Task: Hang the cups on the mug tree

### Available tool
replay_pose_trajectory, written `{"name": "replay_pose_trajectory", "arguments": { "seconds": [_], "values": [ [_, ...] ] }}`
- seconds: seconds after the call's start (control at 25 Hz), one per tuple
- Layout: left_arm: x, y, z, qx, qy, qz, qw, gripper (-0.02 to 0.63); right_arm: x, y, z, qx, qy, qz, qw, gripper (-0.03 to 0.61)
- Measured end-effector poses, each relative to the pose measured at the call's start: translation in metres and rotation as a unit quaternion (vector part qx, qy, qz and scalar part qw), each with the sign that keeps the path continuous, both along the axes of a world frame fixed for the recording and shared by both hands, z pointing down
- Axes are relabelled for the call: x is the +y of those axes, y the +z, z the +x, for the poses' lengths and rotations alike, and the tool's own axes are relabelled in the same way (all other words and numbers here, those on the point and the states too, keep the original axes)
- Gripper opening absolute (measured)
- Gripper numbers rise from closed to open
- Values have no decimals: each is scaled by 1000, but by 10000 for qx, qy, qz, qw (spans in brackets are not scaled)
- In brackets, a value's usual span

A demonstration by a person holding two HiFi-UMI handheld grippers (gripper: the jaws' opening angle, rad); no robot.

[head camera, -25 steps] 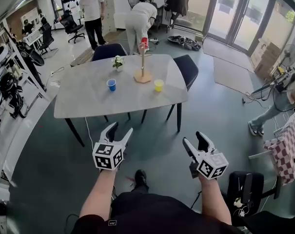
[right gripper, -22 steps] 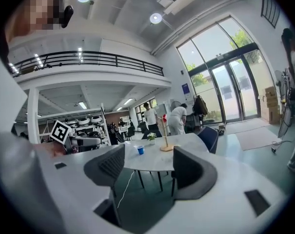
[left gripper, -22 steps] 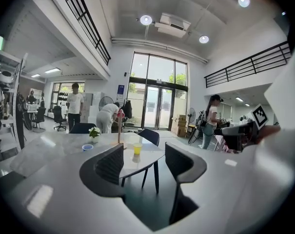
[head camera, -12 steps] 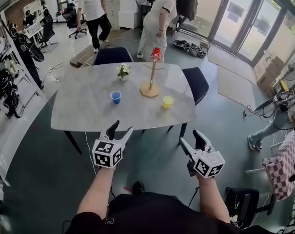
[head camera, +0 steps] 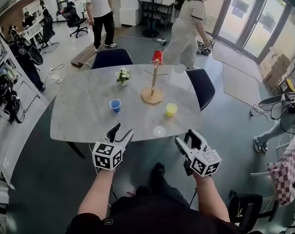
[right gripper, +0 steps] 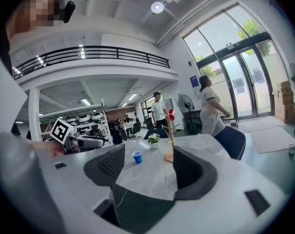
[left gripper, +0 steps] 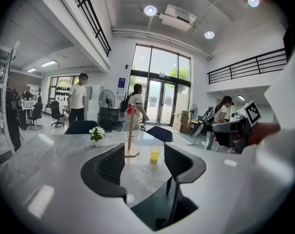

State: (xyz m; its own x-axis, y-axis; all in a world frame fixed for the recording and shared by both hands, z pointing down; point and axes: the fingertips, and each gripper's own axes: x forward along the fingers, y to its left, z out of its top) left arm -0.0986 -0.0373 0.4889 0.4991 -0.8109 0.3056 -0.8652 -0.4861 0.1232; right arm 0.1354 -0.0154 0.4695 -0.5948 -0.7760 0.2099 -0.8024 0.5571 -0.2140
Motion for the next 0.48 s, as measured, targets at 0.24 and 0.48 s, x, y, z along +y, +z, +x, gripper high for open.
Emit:
{"name": "replay_pose_trajectory", "arguments": {
  "seconds": [0.24,0.48],
  "values": [
    [-72,-10,20,-18,-107,-11,9999,252,-82,-1,20,-24,-176,52,9998,282],
    [-135,-21,43,-115,-251,9,9996,247,-150,-1,33,-68,-476,59,9988,282]
  ]
}}
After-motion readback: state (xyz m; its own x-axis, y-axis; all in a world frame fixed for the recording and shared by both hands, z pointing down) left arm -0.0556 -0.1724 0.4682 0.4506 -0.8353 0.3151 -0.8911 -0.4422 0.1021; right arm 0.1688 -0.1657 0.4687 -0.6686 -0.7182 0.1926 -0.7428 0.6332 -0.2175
